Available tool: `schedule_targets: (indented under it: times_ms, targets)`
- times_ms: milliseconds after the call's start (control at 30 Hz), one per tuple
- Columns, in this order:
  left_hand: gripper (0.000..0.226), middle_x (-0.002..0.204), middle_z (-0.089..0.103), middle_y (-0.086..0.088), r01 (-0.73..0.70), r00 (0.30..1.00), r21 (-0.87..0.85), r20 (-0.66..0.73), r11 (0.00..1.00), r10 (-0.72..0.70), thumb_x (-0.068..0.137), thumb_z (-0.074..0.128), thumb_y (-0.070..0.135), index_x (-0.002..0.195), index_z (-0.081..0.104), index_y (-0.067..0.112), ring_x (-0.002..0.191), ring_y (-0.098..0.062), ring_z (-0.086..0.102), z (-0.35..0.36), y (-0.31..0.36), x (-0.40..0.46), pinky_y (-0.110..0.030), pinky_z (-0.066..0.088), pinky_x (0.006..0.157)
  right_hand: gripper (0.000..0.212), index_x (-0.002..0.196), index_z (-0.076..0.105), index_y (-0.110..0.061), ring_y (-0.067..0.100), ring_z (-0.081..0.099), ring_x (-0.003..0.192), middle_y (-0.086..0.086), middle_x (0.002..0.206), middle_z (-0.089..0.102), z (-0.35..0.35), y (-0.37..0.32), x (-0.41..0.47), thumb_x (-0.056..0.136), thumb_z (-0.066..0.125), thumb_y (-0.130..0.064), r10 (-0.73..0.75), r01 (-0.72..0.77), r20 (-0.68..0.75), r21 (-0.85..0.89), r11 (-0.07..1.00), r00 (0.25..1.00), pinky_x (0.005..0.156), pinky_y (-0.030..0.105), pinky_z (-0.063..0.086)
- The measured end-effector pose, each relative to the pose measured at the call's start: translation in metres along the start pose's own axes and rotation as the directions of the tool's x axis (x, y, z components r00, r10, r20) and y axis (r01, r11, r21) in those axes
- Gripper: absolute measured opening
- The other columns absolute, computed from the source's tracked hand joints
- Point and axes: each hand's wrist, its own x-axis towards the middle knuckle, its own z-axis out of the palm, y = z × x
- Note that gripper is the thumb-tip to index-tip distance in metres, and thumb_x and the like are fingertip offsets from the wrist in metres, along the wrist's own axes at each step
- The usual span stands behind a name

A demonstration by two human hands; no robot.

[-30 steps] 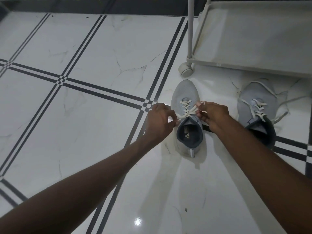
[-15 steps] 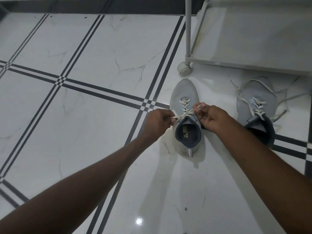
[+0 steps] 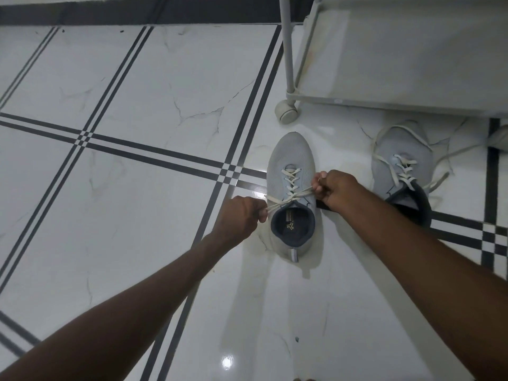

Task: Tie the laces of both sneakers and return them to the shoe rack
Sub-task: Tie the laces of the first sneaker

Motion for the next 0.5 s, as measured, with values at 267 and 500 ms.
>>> schedule_targets:
  times_ms: [267,500]
  targets:
    - [0.029,0.077,0.074,-0.006,0.042,0.988,-0.004,0.146,0.999,-0.041,0.088,0.070,0.037,0.079,0.074,0.009,0.074,-0.024,0.070,-0.026,0.013,0.014,-0.032,0.054,0.069,0.013,0.082,0.069,0.006,0.018,0.062,0.039,0.016,0.066,0.069,-0.005,0.002,-0.011,0.086,0.069,-0.006,-0.209,0.194,-0.038,-0.241,0.951,0.977,0.059,0.034,0.062]
    - [0.043,0.093,0.076,0.003,0.034,0.999,-0.010,-0.042,0.999,-0.034,0.069,0.081,0.054,0.097,0.074,0.022,0.089,-0.017,0.070,-0.081,0.063,0.058,-0.034,0.055,0.082,0.018,0.086,0.075,-0.002,0.018,0.074,0.060,0.005,0.065,0.075,-0.004,-0.061,-0.029,0.073,0.065,-0.007,-0.441,0.390,0.151,-0.759,0.522,0.885,0.067,0.031,0.061]
